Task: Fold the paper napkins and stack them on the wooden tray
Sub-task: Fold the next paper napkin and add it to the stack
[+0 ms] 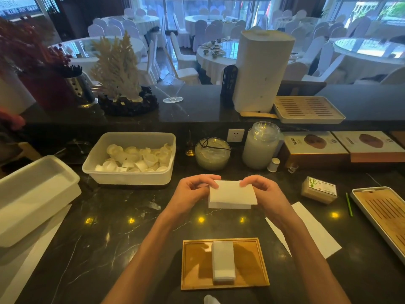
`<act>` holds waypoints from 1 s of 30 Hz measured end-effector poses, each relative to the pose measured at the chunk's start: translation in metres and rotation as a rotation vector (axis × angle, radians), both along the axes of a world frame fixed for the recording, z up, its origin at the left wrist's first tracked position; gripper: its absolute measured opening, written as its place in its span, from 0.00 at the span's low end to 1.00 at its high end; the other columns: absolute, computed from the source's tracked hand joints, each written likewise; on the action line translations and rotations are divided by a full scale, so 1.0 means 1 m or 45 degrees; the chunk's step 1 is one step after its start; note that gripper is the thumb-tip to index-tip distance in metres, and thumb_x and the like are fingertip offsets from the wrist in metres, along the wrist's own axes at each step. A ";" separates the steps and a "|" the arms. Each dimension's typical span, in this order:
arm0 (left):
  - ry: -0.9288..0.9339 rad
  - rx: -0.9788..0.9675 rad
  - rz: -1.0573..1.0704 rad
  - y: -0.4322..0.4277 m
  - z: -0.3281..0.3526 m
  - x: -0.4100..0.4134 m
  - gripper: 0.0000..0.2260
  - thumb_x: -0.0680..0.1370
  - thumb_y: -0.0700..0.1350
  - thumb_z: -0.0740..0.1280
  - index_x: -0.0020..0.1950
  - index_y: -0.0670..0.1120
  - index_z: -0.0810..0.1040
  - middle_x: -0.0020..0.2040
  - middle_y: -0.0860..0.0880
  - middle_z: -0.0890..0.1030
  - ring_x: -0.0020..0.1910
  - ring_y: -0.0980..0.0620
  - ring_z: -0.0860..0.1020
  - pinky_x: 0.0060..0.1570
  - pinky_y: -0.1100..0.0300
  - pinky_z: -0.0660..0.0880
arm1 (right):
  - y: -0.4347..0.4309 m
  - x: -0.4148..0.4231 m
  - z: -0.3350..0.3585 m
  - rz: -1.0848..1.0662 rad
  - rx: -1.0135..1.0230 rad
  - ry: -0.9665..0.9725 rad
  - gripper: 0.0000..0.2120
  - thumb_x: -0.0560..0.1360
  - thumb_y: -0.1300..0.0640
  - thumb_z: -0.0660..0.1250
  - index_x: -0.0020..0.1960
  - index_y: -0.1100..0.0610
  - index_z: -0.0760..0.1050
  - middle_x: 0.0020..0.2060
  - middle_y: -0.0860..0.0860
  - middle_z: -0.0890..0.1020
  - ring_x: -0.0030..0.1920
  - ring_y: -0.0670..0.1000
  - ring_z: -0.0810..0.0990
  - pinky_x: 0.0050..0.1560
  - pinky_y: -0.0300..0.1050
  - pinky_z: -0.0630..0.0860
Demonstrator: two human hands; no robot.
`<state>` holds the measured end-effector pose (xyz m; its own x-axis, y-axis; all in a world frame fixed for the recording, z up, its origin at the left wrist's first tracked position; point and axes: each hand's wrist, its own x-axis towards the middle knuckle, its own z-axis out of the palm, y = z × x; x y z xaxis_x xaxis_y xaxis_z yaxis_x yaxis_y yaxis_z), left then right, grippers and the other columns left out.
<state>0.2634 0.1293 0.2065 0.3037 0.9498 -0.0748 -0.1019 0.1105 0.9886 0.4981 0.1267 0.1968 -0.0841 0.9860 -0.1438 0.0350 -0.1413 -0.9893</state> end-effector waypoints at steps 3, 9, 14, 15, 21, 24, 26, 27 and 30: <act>-0.046 -0.030 -0.013 -0.001 0.001 0.002 0.09 0.79 0.38 0.69 0.44 0.48 0.86 0.58 0.53 0.84 0.60 0.52 0.82 0.49 0.55 0.84 | 0.001 -0.001 0.002 0.002 0.027 -0.013 0.16 0.78 0.65 0.69 0.40 0.47 0.85 0.44 0.39 0.85 0.50 0.36 0.82 0.38 0.37 0.82; -0.117 -0.235 -0.085 0.002 0.006 0.003 0.17 0.80 0.56 0.63 0.65 0.49 0.76 0.60 0.43 0.83 0.57 0.46 0.84 0.47 0.56 0.84 | 0.003 0.001 0.001 -0.045 0.141 -0.080 0.13 0.77 0.63 0.71 0.41 0.46 0.84 0.45 0.39 0.84 0.52 0.37 0.82 0.37 0.37 0.82; 0.071 -0.166 -0.231 0.003 -0.002 0.001 0.14 0.78 0.51 0.71 0.63 0.51 0.77 0.60 0.48 0.79 0.58 0.50 0.82 0.50 0.58 0.83 | 0.003 -0.001 0.004 0.063 0.203 -0.164 0.15 0.77 0.61 0.71 0.45 0.41 0.84 0.46 0.36 0.84 0.53 0.38 0.82 0.37 0.35 0.82; 0.089 -0.154 -0.243 0.002 -0.003 0.001 0.13 0.78 0.48 0.71 0.62 0.51 0.78 0.59 0.49 0.79 0.58 0.49 0.81 0.50 0.58 0.83 | 0.004 -0.002 0.005 0.069 0.198 -0.146 0.14 0.78 0.59 0.70 0.49 0.39 0.84 0.48 0.37 0.84 0.53 0.39 0.83 0.38 0.35 0.82; 0.231 -0.122 0.044 0.000 -0.019 0.012 0.13 0.79 0.46 0.71 0.61 0.47 0.74 0.58 0.48 0.78 0.55 0.51 0.81 0.43 0.63 0.82 | 0.005 -0.015 -0.009 -0.070 -0.245 0.301 0.17 0.79 0.44 0.66 0.65 0.45 0.75 0.57 0.51 0.83 0.56 0.55 0.85 0.44 0.47 0.84; 0.206 -0.179 0.004 -0.004 -0.031 0.011 0.14 0.79 0.46 0.72 0.61 0.47 0.73 0.59 0.47 0.79 0.55 0.50 0.83 0.43 0.61 0.83 | -0.003 -0.015 -0.020 -0.074 -0.134 0.166 0.23 0.74 0.50 0.74 0.67 0.43 0.73 0.51 0.44 0.86 0.55 0.50 0.85 0.44 0.42 0.83; 0.194 -0.252 -0.084 -0.008 -0.038 0.011 0.14 0.79 0.49 0.71 0.61 0.48 0.72 0.58 0.48 0.80 0.54 0.51 0.84 0.46 0.59 0.84 | -0.004 -0.013 -0.023 -0.082 -0.103 0.050 0.26 0.74 0.55 0.75 0.67 0.40 0.71 0.46 0.40 0.87 0.52 0.45 0.86 0.40 0.36 0.82; 0.205 -0.267 -0.113 -0.011 -0.041 0.012 0.14 0.79 0.50 0.70 0.61 0.49 0.73 0.58 0.49 0.81 0.55 0.51 0.84 0.47 0.59 0.84 | -0.003 -0.012 -0.023 -0.065 -0.097 -0.004 0.27 0.74 0.56 0.75 0.67 0.39 0.70 0.43 0.38 0.87 0.49 0.40 0.85 0.37 0.33 0.81; 0.300 -0.161 -0.055 -0.019 -0.051 0.015 0.12 0.80 0.54 0.68 0.59 0.51 0.76 0.56 0.52 0.81 0.54 0.56 0.83 0.45 0.65 0.81 | -0.004 -0.011 -0.022 0.035 -0.067 -0.151 0.29 0.75 0.56 0.75 0.69 0.38 0.67 0.40 0.33 0.86 0.47 0.34 0.84 0.35 0.28 0.78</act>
